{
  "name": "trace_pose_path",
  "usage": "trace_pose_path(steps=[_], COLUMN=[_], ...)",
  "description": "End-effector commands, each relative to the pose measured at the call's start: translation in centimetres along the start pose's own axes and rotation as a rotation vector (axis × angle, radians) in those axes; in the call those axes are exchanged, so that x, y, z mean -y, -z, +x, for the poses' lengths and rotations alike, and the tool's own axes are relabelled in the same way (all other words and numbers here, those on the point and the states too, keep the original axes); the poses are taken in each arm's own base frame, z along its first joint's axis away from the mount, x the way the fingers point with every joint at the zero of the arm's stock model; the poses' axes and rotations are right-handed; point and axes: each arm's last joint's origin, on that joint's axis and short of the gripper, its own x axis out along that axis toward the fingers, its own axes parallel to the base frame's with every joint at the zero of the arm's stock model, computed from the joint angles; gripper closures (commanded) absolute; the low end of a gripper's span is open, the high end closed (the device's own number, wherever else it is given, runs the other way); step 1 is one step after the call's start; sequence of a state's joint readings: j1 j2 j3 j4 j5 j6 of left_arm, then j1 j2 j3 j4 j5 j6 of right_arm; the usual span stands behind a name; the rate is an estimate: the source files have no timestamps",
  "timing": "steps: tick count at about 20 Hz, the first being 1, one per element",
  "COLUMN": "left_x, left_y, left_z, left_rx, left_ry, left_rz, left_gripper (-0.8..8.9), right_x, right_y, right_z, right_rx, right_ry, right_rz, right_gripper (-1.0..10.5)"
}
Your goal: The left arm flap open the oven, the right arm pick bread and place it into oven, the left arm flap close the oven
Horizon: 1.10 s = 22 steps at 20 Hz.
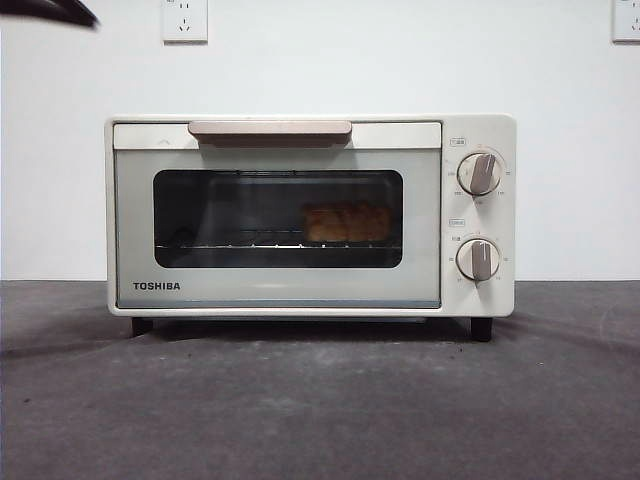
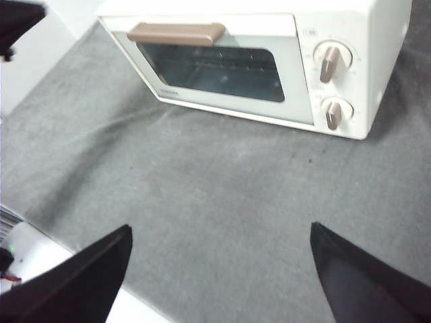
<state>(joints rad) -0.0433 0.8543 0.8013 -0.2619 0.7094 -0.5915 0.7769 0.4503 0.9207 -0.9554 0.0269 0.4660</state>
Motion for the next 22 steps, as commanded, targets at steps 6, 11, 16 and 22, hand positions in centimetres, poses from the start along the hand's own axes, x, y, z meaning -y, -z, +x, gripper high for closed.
trace_pose_path(steps=[6,11,16,22], left_x=[5.0,5.9,5.6,5.1], left_y=[4.0,7.0,8.6,8.8], left_z=[-7.4,-10.5,-11.5,-11.4], left_rx=[0.106,0.127,0.098,0.068], left_ry=[-0.017,-0.04,-0.114,-0.184], left_rz=[0.462,0.52,0.527,0.511], left_gripper=[7.99,7.99,7.99,7.98], right_x=[-0.5,-0.7,-0.7,-0.7], right_y=[-1.0,-1.2,-1.2,-1.2], right_z=[-0.4,-0.4,-0.4,-0.4], right_rx=[0.086,0.112,0.113,0.113], right_ry=[-0.042,-0.047,-0.043,-0.042], right_rz=[-0.149,-0.254,-0.306,-0.308], right_gripper=[5.2,5.2,5.2,6.1])
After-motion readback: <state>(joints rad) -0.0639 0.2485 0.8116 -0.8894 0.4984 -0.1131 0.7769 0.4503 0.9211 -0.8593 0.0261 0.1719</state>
